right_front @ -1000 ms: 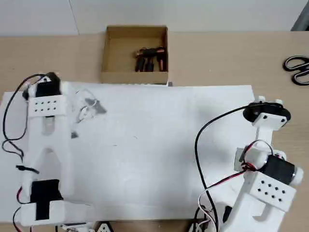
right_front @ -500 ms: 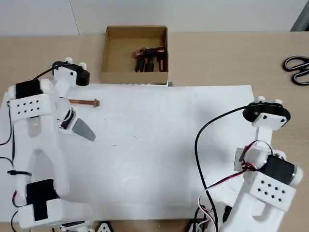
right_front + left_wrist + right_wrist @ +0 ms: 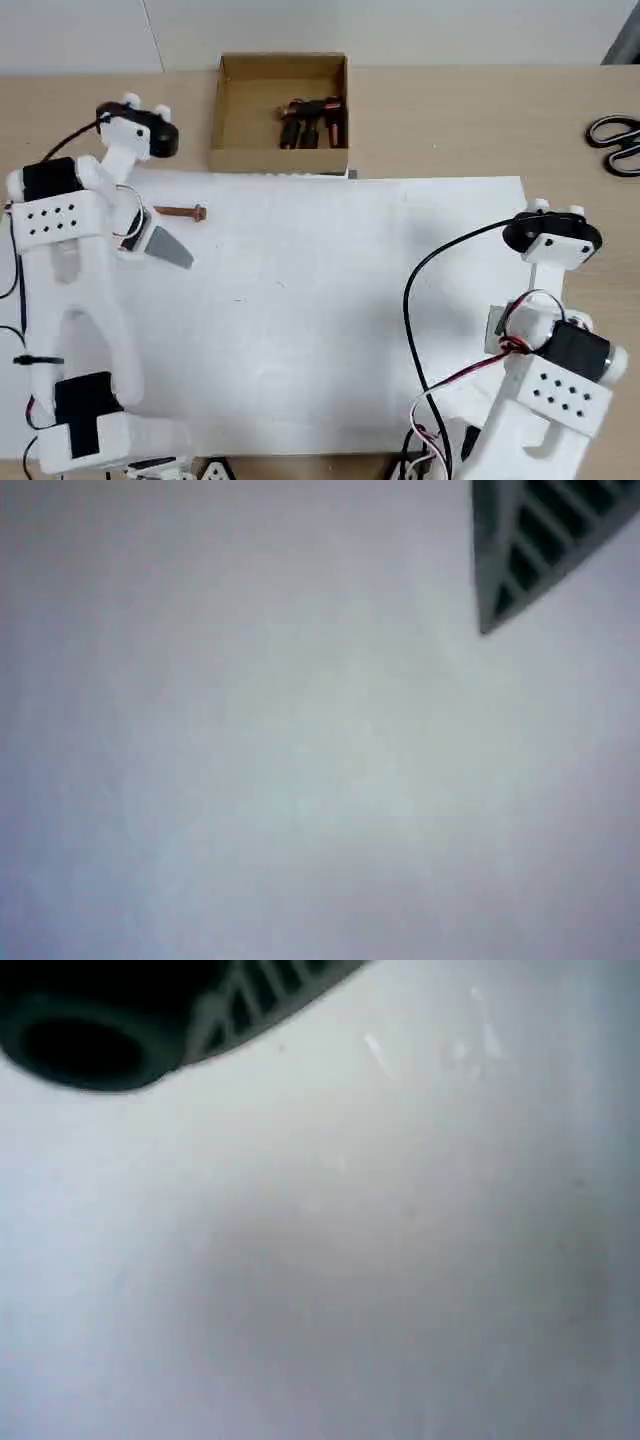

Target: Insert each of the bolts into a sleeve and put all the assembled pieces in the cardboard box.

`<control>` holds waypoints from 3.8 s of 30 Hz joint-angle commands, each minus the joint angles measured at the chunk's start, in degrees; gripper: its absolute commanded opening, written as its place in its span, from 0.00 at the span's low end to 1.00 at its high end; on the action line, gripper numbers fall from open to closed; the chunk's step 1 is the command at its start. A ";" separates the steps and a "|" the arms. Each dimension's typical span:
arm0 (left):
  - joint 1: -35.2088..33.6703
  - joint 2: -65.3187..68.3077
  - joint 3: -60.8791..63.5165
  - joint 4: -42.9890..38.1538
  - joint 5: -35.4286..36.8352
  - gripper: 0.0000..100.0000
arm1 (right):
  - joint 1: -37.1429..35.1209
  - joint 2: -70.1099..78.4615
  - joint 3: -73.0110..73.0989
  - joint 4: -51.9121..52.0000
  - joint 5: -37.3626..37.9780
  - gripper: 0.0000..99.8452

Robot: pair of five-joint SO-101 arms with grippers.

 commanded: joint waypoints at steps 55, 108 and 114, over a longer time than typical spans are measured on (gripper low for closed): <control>4.40 38.33 -38.64 -3.25 -35.34 0.11 | 0.57 -0.66 -0.35 -0.31 -0.26 0.00; 10.37 60.57 -56.22 7.21 -45.19 0.00 | 0.48 -1.19 0.44 -0.31 -0.26 0.00; 10.37 51.43 -55.69 7.21 -39.74 0.01 | 0.48 -1.19 -4.40 0.31 -0.26 0.00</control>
